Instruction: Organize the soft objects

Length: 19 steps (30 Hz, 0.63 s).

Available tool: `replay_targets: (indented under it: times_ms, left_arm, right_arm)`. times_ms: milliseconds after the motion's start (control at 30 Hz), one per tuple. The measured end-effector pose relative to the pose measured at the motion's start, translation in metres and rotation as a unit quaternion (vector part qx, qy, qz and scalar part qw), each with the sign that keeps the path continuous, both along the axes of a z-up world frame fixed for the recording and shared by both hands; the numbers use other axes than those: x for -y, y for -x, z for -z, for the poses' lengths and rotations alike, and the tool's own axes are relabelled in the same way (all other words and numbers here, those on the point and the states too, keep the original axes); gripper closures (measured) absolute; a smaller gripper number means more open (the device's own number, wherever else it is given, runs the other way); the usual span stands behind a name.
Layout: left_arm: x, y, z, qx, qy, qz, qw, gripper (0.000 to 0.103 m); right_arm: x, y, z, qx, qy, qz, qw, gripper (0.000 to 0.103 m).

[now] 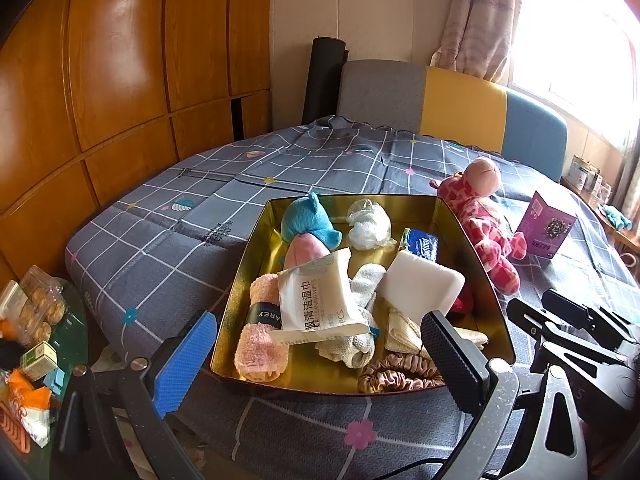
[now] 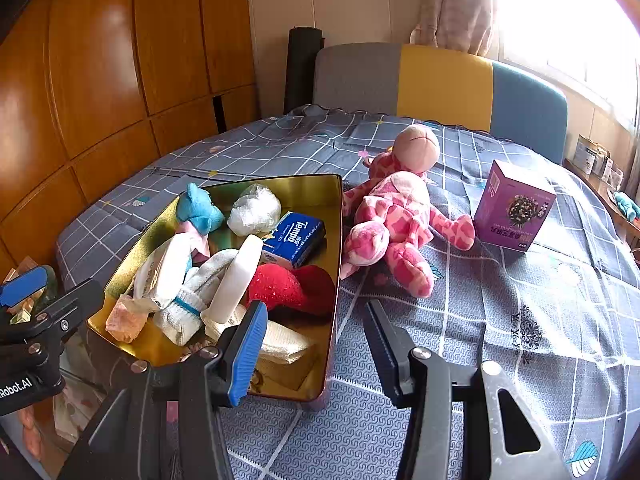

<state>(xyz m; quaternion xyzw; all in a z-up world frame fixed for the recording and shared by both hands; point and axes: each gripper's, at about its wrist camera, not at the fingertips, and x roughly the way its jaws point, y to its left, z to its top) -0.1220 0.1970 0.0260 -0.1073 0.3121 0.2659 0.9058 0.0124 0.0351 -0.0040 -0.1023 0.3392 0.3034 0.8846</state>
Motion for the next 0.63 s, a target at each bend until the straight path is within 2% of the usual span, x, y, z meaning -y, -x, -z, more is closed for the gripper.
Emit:
replay_targets:
  times_ms: [367, 433, 633]
  left_arm:
    - [0.0041, -0.0058, 0.0034, -0.020, -0.012, -0.010, 0.9997, 0.000]
    - [0.0038, -0.0049, 0.0047, -0.014, -0.001, -0.007, 0.9999, 0.000]
    - [0.0055, -0.0046, 0.0043, -0.006, -0.004, -0.005, 1.0000, 0.000]
  right_arm:
    - [0.0016, 0.0000, 0.0008, -0.002, 0.001, 0.003, 1.000, 0.053]
    - [0.0022, -0.0008, 0.0010, -0.003, 0.001, 0.004, 1.000, 0.053]
    - [0.0089, -0.0047, 0.0011, -0.003, 0.000, 0.011, 1.000, 0.053]
